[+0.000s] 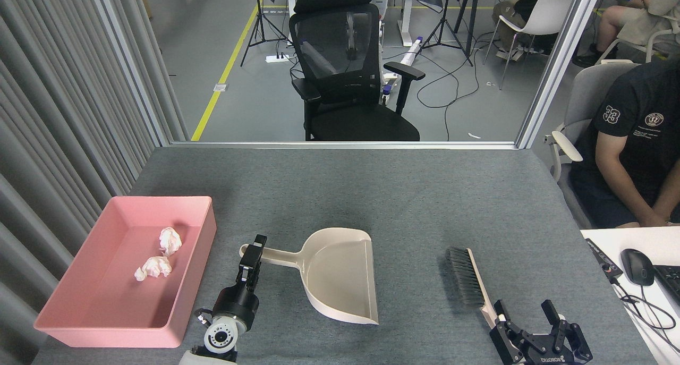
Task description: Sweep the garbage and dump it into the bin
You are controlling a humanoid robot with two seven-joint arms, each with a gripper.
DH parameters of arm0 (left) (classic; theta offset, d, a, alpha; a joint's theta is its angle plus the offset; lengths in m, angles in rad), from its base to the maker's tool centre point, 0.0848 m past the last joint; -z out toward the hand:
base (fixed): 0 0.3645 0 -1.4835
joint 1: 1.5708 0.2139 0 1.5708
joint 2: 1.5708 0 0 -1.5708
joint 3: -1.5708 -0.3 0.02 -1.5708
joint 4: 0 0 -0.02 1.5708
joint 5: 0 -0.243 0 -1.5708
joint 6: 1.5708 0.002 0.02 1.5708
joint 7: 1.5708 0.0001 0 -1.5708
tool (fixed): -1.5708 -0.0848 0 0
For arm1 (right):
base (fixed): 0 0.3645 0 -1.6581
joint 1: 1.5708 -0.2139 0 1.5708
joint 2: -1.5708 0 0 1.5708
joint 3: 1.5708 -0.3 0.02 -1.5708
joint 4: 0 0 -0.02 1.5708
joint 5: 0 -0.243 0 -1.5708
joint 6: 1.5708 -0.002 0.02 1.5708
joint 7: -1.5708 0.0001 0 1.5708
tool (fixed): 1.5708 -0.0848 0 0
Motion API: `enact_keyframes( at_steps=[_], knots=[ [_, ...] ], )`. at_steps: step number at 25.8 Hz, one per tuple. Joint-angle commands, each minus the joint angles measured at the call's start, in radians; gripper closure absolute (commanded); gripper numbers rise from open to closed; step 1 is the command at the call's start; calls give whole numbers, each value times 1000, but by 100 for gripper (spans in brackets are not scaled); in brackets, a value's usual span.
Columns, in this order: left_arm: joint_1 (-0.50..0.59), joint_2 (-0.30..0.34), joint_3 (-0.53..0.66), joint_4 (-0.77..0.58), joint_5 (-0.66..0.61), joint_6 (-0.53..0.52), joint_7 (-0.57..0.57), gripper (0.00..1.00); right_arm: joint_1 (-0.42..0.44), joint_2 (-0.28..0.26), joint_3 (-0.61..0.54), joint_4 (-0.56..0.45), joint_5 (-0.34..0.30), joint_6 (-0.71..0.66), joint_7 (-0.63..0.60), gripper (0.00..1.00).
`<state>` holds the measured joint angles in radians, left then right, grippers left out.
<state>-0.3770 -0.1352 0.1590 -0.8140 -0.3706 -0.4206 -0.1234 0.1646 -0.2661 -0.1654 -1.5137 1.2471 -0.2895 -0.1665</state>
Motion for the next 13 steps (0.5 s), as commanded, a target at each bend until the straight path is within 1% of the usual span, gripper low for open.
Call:
enact_keyframes(
  at_steps=[1, 3, 7, 9, 11, 13],
  knots=[
    [6, -1, -1, -8, -4, 23, -15, 2, -3, 2, 1, -8, 0, 0, -2, 1],
    [18, 0, -3, -43, -2, 56, -25, 1, -8, -4, 1, -10, 0, 0, -2, 1],
    [95, 0, -9, -166, -5, 75, -76, 1, -27, -7, 1, -13, 0, -2, -2, 1],
    [124, 3, -36, -195, -5, 98, -78, 1, -30, -7, 3, -14, -2, -4, -2, 1],
    [142, 5, -38, -203, -8, 100, -79, 1, -40, -5, 3, -17, 0, -4, -2, 1],
    [179, 9, -39, -261, -39, 102, -79, 1, -46, -4, 1, -17, 0, -4, -2, 1]
  ],
)
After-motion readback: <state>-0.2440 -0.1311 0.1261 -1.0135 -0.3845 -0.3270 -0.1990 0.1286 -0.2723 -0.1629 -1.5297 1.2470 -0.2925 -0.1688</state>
